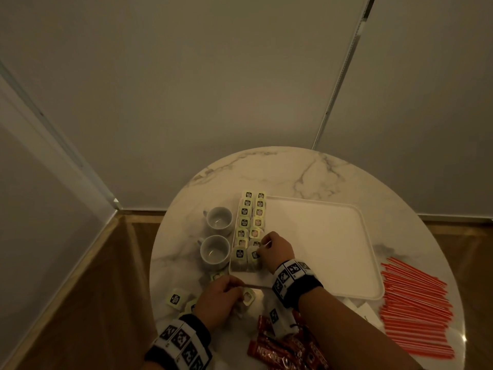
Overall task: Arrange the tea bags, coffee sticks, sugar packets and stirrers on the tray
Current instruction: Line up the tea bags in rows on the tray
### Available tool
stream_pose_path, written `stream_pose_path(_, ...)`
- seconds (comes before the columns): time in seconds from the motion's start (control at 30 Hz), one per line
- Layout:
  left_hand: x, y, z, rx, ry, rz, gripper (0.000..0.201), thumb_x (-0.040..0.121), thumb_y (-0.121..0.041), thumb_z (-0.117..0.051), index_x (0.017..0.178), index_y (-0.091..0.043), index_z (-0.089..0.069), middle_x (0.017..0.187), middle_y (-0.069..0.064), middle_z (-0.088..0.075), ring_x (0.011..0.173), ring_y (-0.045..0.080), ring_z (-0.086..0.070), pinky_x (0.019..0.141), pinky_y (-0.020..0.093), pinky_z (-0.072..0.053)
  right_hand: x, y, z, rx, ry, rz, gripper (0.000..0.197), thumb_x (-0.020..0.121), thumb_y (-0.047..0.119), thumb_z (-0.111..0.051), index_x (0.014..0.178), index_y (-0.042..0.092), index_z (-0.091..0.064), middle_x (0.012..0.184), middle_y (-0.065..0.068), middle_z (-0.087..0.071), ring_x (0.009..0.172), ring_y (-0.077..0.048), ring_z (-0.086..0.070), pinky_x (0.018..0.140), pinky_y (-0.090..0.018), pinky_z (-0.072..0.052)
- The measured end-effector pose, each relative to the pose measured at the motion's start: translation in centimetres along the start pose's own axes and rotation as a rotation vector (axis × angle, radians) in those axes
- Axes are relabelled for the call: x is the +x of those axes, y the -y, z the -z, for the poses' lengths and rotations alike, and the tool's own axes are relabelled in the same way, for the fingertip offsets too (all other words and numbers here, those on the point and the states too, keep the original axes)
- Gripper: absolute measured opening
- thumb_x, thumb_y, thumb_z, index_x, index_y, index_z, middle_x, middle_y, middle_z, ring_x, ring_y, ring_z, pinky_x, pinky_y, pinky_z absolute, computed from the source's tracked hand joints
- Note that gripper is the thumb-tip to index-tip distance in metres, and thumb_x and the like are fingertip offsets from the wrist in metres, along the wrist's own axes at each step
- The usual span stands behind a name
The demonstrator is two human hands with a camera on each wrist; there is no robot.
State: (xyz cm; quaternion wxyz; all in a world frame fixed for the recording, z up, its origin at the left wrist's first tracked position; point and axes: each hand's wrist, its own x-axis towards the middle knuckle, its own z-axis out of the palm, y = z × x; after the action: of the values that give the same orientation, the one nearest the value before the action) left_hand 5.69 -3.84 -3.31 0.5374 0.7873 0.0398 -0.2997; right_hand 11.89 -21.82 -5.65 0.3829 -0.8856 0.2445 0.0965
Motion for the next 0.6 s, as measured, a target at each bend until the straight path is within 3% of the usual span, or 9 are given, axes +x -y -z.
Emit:
stream_pose_path(0.13, 0.3, 0.8, 0.8, 0.061, -0.138, -0.03, 0.007, 0.087, -0.016, -0.062, 0.091, -0.022, -0.064, 0.09, 0.002, -0.068, 0.078, 0.015, -0.062, 0.077, 0.033, -0.052, -1.0, -0.6, 0.9, 0.069, -0.042, 0.035, 0.01, 0.086, 0.022, -0.064, 0.089, 0.016, -0.056, 0.089, -0.002, -0.063, 0.084, -0.02, -0.059, 0.075, -0.029, -0.049)
stream_pose_path(0.33, 0.5, 2.0, 1.5, 0.266, -0.216, -0.049, 0.014, 0.084, -0.018, -0.064, 0.095, -0.023, -0.057, 0.095, -0.003, -0.059, 0.085, 0.009, -0.057, 0.081, 0.028, -0.049, -5.5, -2.5, 1.2, 0.062, 0.023, 0.083, 0.008, 0.086, 0.028, -0.064, 0.084, 0.021, -0.06, 0.085, 0.003, -0.065, 0.081, -0.017, -0.062, 0.079, -0.032, -0.054)
stream_pose_path(0.5, 0.7, 2.3, 0.9, 0.42, -0.181, -0.039, 0.022, 0.083, -0.031, -0.061, 0.101, -0.034, -0.048, 0.108, -0.009, -0.051, 0.093, 0.011, -0.056, 0.088, 0.033, -0.048, -9.9, -3.1, -0.5, -0.237, 0.218, 0.135, 0.023, 0.089, 0.039, -0.056, 0.106, 0.024, -0.06, 0.105, 0.004, -0.062, 0.095, -0.012, -0.059, 0.086, -0.027, -0.051)
stream_pose_path(0.6, 0.7, 1.9, 0.1, 0.494, -0.195, -0.071, 0.026, 0.085, -0.026, -0.061, 0.108, -0.025, -0.049, 0.105, -0.008, -0.044, 0.089, 0.01, -0.05, 0.078, 0.025, -0.039, -11.2, -2.4, -1.3, -0.369, 0.23, 0.144, 0.036, 0.091, 0.045, -0.048, 0.115, 0.02, -0.057, 0.117, -0.001, -0.061, 0.104, -0.02, -0.06, 0.086, -0.031, -0.049)
